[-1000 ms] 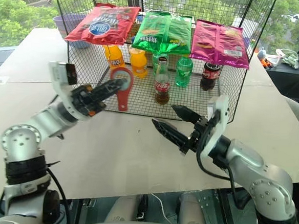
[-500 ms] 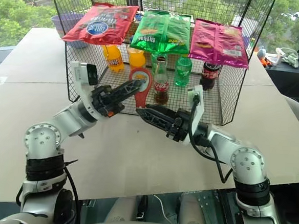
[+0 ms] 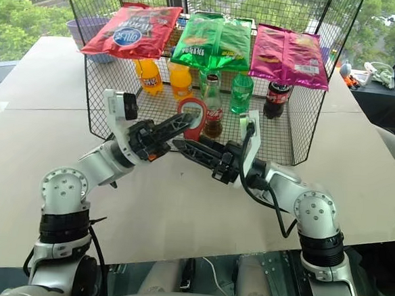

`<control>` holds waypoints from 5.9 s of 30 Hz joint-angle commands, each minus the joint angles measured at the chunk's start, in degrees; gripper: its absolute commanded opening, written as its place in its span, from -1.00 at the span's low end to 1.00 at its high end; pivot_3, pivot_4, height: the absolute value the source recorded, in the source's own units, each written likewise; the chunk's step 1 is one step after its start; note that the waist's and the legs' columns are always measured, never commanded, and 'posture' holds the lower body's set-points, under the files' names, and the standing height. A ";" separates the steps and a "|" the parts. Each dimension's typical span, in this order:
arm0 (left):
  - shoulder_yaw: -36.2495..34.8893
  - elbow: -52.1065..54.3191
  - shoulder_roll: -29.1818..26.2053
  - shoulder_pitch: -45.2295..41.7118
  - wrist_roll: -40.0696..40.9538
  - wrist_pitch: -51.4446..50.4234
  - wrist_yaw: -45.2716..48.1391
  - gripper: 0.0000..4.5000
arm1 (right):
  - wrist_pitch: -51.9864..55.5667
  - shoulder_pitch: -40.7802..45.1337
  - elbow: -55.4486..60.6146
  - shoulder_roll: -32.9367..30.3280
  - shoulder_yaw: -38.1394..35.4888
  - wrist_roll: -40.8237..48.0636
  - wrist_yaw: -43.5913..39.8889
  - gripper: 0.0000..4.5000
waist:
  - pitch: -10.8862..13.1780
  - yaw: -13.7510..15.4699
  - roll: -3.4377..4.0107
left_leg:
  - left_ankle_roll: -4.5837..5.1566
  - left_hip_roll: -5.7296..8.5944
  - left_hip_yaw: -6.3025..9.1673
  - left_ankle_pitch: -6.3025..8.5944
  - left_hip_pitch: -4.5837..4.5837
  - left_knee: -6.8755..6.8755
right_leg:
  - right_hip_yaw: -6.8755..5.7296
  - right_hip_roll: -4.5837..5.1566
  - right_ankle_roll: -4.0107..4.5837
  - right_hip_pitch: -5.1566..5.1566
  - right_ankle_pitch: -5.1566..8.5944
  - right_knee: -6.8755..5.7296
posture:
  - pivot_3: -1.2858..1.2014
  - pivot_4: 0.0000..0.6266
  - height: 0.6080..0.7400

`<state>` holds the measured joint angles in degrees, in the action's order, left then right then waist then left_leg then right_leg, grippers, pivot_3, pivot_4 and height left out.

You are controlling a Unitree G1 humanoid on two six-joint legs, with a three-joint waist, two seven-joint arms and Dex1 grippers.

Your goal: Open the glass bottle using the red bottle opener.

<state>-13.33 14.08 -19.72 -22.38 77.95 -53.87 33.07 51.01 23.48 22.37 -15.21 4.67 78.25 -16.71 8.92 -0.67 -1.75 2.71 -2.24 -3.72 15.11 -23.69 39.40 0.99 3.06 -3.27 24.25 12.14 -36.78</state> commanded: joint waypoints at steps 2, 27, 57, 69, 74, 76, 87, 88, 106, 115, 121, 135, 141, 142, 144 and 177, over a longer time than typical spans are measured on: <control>0.01 2.56 -0.45 -0.02 0.30 1.40 1.07 -1.00 | 0.16 0.87 1.01 0.50 -0.22 0.03 -1.21 -0.20 | 0.00 -0.01 0.00 | 0.00 0.00 0.00 0.00 0.00 0.00 | 0.00 0.00 0.00 0.00 0.00 0.00 | 0.03 -0.52 1.00; -1.43 2.94 -12.09 5.18 -18.61 11.52 0.50 0.98 | -2.67 -3.50 11.10 -16.09 1.83 -31.79 3.90 -1.00 | 0.07 0.25 0.12 | -0.01 0.01 -0.11 0.00 -0.08 -0.14 | 0.04 0.05 0.17 0.14 0.11 0.09 | 0.03 -0.52 1.00; 17.04 -25.93 -0.47 -19.29 -57.15 33.77 7.24 0.98 | 9.11 -2.93 25.42 -27.89 18.02 -81.08 8.31 -1.00 | 0.18 1.40 0.11 | -0.01 0.01 -0.35 0.00 -0.65 -0.14 | -0.07 0.00 -0.10 0.58 -0.03 0.26 | 0.03 -0.52 1.00; 18.04 -36.19 3.30 -25.06 -62.28 39.04 9.81 0.98 | 10.32 -3.12 25.73 -25.82 17.64 -84.52 6.01 -1.00 | 0.18 1.38 0.11 | -0.01 0.04 -0.23 0.00 -0.85 -0.02 | -0.21 0.01 -0.12 0.63 -0.05 0.28 | 0.03 -0.52 1.00; 17.47 -41.93 5.03 -27.75 -63.33 41.79 10.16 0.47 | 11.33 -3.46 26.30 -24.72 17.38 -85.43 5.84 -1.00 | 0.18 1.38 0.11 | 0.00 0.04 -0.21 0.00 -0.86 -0.01 | -0.23 0.01 -0.12 0.63 -0.05 0.27 | 0.03 -0.52 1.00; 17.46 -43.20 5.27 -28.06 -63.78 42.93 10.66 0.08 | 11.84 -3.65 26.73 -24.43 17.23 -85.73 5.80 -1.00 | 0.18 1.38 0.11 | 0.00 0.04 -0.21 0.00 -0.86 -0.01 | -0.23 0.01 -0.12 0.63 -0.05 0.28 | 0.03 -0.52 1.00; 16.88 -23.69 0.31 -21.66 -52.55 32.45 25.57 0.08 | 4.22 -8.66 27.67 -19.03 11.37 -86.78 7.78 -1.00 | 0.18 1.06 0.12 | -0.14 0.02 -0.21 -0.08 -1.03 0.02 | -0.22 0.00 -0.12 0.82 -0.05 0.21 | 0.03 -0.52 1.00; 17.16 -21.18 -0.24 -20.47 -51.85 31.22 26.24 0.08 | 2.61 -9.61 27.74 -18.69 10.68 -87.12 7.95 -1.00 | 0.18 1.01 0.12 | -0.27 0.03 -0.24 -0.15 -1.07 0.02 | -0.13 0.01 -0.12 0.92 -0.05 0.10 | 0.03 -0.52 1.00; 25.51 -17.03 0.66 -12.61 -57.68 34.30 28.03 0.08 | -26.39 -13.77 18.57 -18.14 14.67 -101.72 8.05 -1.00 | 0.12 1.44 0.19 | -0.21 0.04 -0.25 -0.15 -0.88 0.10 | -0.06 -0.07 -0.10 0.86 -0.06 -0.11 | 0.03 -0.52 1.00; 25.45 -18.84 1.44 -13.29 -58.79 35.43 28.10 0.08 | -35.94 -15.71 12.33 -15.50 17.75 -108.06 7.09 -1.00 | 0.09 1.47 0.21 | -0.20 0.04 -0.23 -0.14 -0.40 0.10 | -0.08 -0.07 0.02 0.36 0.03 -0.09 | 0.03 -0.52 1.00; 25.30 -19.65 2.14 -14.19 -59.04 35.33 27.70 0.08 | -40.15 -17.33 7.97 -10.15 18.49 -110.54 9.65 -1.00 | 0.04 1.43 0.21 | -0.20 0.02 -0.22 -0.14 0.01 0.10 | -0.08 -0.07 0.13 -0.01 0.10 -0.09 | 0.03 -0.52 1.00; 25.94 -20.31 2.48 -16.66 -60.05 33.23 28.24 0.08 | -43.11 -17.42 2.84 -6.78 19.19 -128.36 11.03 -1.00 | -0.07 1.50 0.20 | -0.06 0.13 -0.08 -0.28 0.18 0.21 | 0.06 -0.09 0.13 -0.38 0.10 -0.10 | 0.03 -0.52 1.00; 25.65 -22.27 2.24 -17.81 -60.65 34.18 29.32 0.08 | -42.15 -19.96 9.09 -12.96 13.46 -129.69 2.95 -1.00 | -0.08 1.59 0.22 | -0.06 0.14 -0.02 -0.28 0.16 0.21 | 0.04 -0.10 0.13 -0.39 0.10 -0.09 | 0.03 -0.52 1.00; 25.62 -22.56 2.26 -17.93 -60.73 34.36 29.49 0.08 | -42.31 -20.06 9.83 -13.56 12.68 -129.36 2.04 -1.00 | -0.08 1.59 0.22 | -0.06 0.15 0.01 -0.28 0.14 0.21 | 0.01 -0.11 0.14 -0.39 0.11 -0.08 | 0.03 -0.52 1.00; 25.66 -23.06 2.36 -18.00 -60.85 34.77 29.78 0.08 | -42.93 -19.77 10.87 -14.93 11.44 -128.87 0.04 -1.00 | -0.07 1.65 0.22 | -0.06 0.15 0.05 -0.28 0.10 0.21 | -0.02 -0.10 0.14 -0.38 0.11 -0.06 | 0.03 -0.52 1.00; 22.65 -20.25 2.73 -16.43 -55.87 34.01 31.30 -0.19 | -44.42 -20.21 11.58 -12.80 8.15 -126.33 -6.18 -1.00 | -0.13 1.44 0.20 | -0.06 0.12 0.17 -0.28 0.09 0.19 | -0.07 -0.17 0.15 -0.44 0.12 0.03 | 0.03 -0.52 1.00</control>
<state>8.99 -7.03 -16.64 -38.86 22.15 -19.58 64.13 6.32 4.80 36.00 -27.68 11.72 -47.84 -19.80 8.79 0.76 -1.54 2.65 -2.12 -3.55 14.84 -23.55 39.59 0.93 2.90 -3.12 23.78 12.26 -36.75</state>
